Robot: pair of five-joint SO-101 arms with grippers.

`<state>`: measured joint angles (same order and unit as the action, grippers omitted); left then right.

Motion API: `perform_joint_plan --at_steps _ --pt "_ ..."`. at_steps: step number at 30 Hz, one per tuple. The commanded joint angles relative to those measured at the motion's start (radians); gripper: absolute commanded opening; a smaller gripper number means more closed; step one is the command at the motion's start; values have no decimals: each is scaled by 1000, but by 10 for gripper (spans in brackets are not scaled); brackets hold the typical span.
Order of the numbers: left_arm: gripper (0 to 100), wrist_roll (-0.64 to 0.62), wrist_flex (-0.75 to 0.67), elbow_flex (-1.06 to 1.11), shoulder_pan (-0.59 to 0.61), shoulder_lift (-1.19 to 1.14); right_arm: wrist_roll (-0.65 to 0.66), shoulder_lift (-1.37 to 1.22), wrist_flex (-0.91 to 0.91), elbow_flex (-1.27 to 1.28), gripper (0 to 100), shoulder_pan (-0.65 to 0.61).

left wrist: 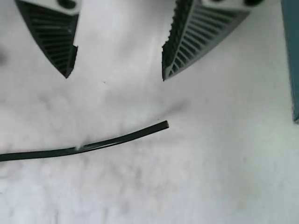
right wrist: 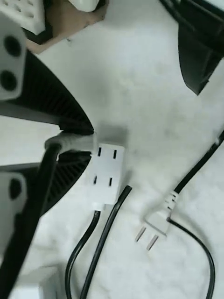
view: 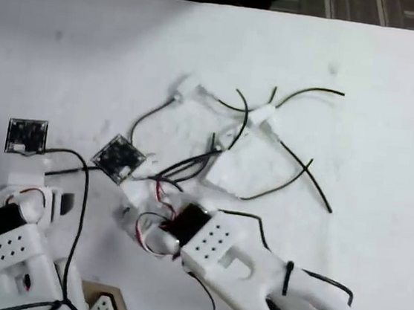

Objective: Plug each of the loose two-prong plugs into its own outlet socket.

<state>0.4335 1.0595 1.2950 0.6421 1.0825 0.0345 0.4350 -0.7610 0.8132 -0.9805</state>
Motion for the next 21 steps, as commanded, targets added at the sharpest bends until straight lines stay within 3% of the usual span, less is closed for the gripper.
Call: perform_joint_plan --at_steps 1,21 --pt "294 -8 -17 0 13 19 -9 -25 62 -49 17 -8" --pt "294 -8 -18 5 12 19 -5 -148 122 -75 17 24"
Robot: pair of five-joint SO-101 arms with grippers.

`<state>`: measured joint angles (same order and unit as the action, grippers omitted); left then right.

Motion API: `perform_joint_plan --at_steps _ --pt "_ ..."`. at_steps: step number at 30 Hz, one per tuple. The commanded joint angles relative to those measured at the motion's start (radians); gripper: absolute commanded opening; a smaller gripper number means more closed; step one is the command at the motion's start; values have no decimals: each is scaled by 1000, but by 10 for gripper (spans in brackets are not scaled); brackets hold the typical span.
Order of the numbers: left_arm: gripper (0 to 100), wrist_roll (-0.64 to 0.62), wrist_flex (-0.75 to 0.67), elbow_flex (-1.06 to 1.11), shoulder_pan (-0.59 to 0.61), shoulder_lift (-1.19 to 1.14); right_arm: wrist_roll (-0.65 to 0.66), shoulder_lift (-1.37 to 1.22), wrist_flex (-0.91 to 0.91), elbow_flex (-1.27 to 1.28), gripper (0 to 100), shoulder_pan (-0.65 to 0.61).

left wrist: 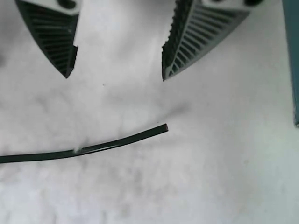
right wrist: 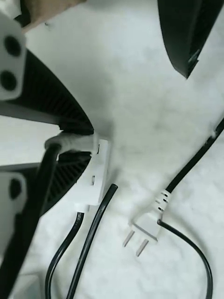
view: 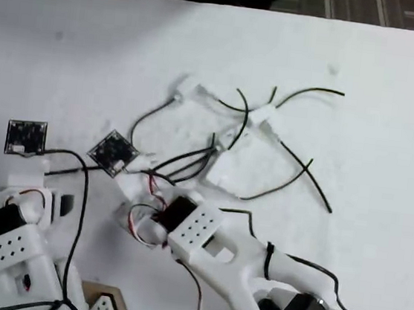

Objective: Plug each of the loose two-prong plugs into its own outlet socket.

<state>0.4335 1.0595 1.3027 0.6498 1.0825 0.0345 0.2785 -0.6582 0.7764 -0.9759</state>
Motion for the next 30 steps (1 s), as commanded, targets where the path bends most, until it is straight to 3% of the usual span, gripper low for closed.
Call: perform_joint_plan --at_steps 1,14,30 --pt "294 -8 -18 -3 4 19 -5 8 21 -38 17 19" --pt "294 -8 -18 -2 4 19 -2 -148 18 -89 17 22" --pt "294 -8 -18 8 4 21 20 -111 -128 -94 17 59"
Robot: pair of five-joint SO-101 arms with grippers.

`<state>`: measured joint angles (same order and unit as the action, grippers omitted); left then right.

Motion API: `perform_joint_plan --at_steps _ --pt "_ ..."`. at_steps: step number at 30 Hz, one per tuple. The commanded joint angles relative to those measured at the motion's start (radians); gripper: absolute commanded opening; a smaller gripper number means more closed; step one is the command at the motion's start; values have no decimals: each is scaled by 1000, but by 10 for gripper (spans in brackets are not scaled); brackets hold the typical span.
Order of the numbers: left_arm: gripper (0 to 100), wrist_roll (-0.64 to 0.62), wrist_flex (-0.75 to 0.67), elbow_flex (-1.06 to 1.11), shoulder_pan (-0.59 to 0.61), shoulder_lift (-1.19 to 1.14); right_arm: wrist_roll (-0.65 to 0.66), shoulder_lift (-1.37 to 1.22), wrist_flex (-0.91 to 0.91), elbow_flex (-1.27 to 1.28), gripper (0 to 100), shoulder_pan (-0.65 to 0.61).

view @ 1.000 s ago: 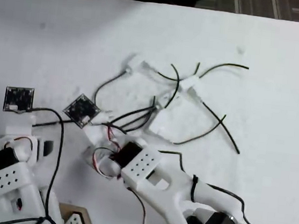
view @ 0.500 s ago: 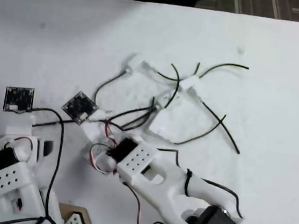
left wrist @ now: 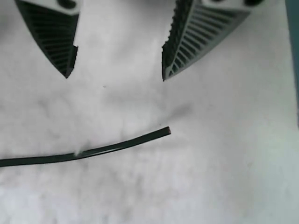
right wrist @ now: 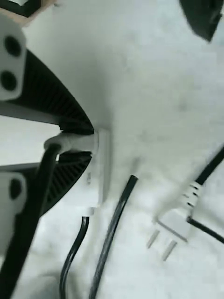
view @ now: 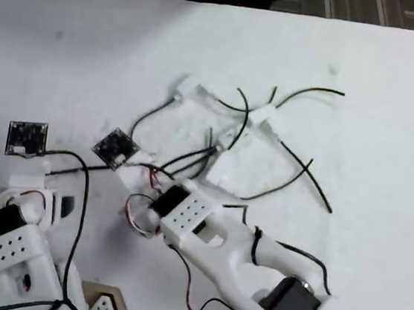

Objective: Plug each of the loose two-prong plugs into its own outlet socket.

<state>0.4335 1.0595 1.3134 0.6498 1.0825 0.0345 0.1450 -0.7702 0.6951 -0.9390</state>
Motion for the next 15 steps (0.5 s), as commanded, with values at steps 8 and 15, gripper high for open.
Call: perform_joint_plan --at_steps 8,15 --pt "294 -8 -18 -2 4 21 69 -31 -2 -12 17 22" --pt "294 -8 -20 0 4 21 71 -85 22 -9 17 22"
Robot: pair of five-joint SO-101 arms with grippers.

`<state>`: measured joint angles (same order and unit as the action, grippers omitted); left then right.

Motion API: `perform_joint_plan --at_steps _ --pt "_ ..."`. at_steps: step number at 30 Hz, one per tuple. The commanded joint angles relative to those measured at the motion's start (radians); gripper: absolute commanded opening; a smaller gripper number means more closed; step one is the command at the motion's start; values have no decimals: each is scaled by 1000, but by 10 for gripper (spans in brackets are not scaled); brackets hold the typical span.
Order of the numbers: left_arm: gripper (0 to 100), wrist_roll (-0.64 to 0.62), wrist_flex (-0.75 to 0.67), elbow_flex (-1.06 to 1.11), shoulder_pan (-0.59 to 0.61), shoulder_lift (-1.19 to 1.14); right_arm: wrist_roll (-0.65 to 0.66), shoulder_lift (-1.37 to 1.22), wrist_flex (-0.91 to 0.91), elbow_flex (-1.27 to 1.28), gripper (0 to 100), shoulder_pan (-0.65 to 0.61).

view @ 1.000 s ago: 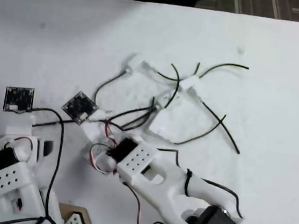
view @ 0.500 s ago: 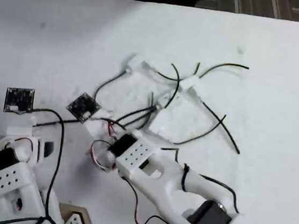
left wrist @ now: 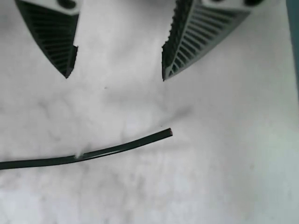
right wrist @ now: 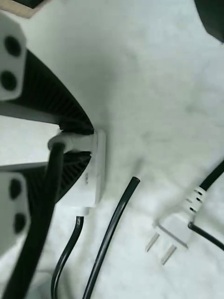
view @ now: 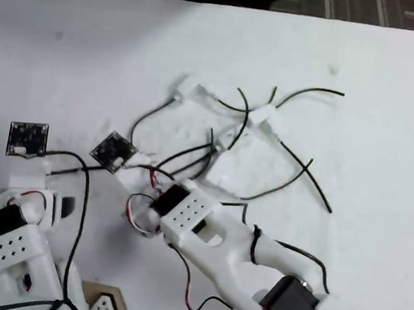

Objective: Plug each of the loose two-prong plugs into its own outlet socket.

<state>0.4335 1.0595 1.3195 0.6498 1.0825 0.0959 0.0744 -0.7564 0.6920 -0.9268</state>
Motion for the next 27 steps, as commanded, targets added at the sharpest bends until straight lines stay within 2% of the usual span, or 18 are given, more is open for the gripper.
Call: perform_joint_plan --at_steps 1,5,8,10,16,25,27 --pt "294 -8 -20 -6 4 21 9 -5 5 -6 17 10" --pt "294 -8 -20 -6 4 21 9 82 -28 -8 36 8" --pt "294 -8 -20 -6 4 21 3 154 -96 -8 131 8" --pt "294 -8 -20 -5 4 21 2 189 -125 -6 159 8" --pt "294 -6 -20 -5 4 21 2 208 -122 -3 98 8" --pt "294 -3 -20 -5 4 21 2 206 -111 15 94 5" --pt "294 -3 -20 -3 4 21 9 206 -67 41 51 5"
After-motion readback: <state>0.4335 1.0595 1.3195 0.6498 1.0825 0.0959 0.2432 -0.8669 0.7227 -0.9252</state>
